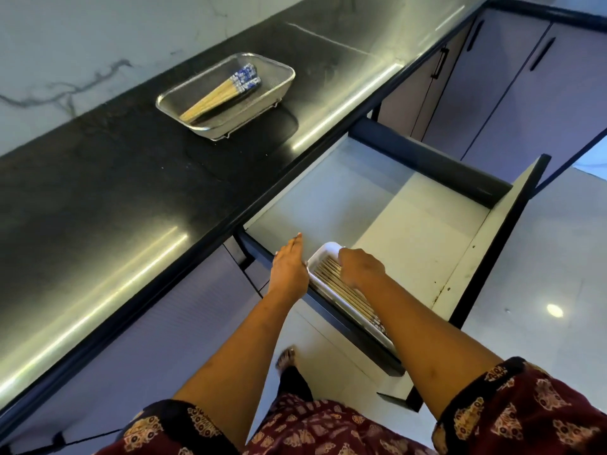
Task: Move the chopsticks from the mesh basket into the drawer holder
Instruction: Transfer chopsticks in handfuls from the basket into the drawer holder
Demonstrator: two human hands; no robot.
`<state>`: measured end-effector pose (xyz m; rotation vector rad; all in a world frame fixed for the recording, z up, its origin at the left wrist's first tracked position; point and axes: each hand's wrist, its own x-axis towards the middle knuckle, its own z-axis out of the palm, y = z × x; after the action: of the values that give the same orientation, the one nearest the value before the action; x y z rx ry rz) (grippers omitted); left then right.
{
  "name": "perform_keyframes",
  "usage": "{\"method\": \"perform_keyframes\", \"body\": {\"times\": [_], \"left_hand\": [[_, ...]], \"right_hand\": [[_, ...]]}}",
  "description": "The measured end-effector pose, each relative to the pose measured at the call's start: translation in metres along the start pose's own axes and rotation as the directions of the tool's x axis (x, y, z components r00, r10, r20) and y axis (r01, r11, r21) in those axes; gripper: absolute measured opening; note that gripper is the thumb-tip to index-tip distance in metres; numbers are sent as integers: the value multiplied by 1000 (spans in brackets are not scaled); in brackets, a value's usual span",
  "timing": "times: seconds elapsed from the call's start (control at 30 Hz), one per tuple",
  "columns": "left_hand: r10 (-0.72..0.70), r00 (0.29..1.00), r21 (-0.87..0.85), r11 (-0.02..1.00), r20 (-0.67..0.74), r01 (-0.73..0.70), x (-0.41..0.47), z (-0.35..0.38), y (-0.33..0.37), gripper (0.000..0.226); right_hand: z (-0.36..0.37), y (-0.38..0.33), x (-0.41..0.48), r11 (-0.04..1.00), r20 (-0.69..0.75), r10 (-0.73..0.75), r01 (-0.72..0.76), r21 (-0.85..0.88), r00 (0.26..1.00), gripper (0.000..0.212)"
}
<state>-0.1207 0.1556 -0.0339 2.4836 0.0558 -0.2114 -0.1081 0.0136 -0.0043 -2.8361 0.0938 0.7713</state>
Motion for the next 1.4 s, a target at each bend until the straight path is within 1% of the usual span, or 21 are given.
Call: {"method": "perform_keyframes", "body": {"times": [0.13,0.23,0.37,0.5,0.57,0.63,0.7,0.77,0.83,0.93,1.03,1.07,1.13,1.2,1.27,1.33,1.4], "left_hand": [[-29,991,-142,990,-131,10,16,-45,12,60],[-68,963,-252,968,-260,1,34,-88,17,61],[-140,912,-370,929,-385,-13,61,-142,12,60],[-190,848,-411,911,-495,-36,102,-190,2,58],[-193,833,-411,911,-519,-45,123,-209,-6,56],[-197,848,-397,918,-493,-18,145,-226,-16,57],[-193,861,-370,929,-472,5,166,-241,-25,59],[-173,870,-326,945,-461,15,190,-256,-33,60],[-141,889,-252,967,-435,30,212,-270,-41,58],[-106,924,-162,986,-368,49,238,-285,-51,56],[-41,945,-71,997,-324,19,257,-294,-60,55],[-17,949,-40,999,-314,5,263,-296,-63,56],[11,960,15,1000,-281,-7,276,-301,-68,56],[21,975,52,999,-220,-9,288,-305,-72,56],[24,990,79,997,-138,-14,301,-307,-75,55],[33,997,115,993,-64,-25,313,-308,-79,54],[44,999,165,985,-8,-42,323,-309,-82,53]], "right_hand": [[-37,-39,8,981,-60,-152,158,114,987,26],[-65,-79,12,930,-147,-261,289,226,954,23],[-104,-129,15,804,-243,-385,453,385,890,23],[-144,-171,30,675,-285,-404,494,548,869,16],[-159,-191,44,614,-297,-369,471,634,881,18],[-172,-211,62,558,-281,-319,419,716,905,20],[-182,-232,83,529,-260,-282,375,761,924,23],[-191,-255,108,485,-239,-254,337,807,937,19],[-196,-276,133,398,-188,-225,266,878,956,14],[-200,-301,166,264,-97,-172,141,954,980,23],[-199,-315,194,180,11,-66,1,984,998,15],[-199,-318,201,161,35,-35,-29,986,999,15],[-199,-322,217,151,72,23,-75,986,997,21],[-199,-323,230,150,113,64,-121,981,992,25],[-199,-326,241,153,154,97,-168,974,983,24],[-198,-329,250,130,167,118,-182,975,979,22],[-198,-333,256,83,163,117,-173,981,980,20]]}}
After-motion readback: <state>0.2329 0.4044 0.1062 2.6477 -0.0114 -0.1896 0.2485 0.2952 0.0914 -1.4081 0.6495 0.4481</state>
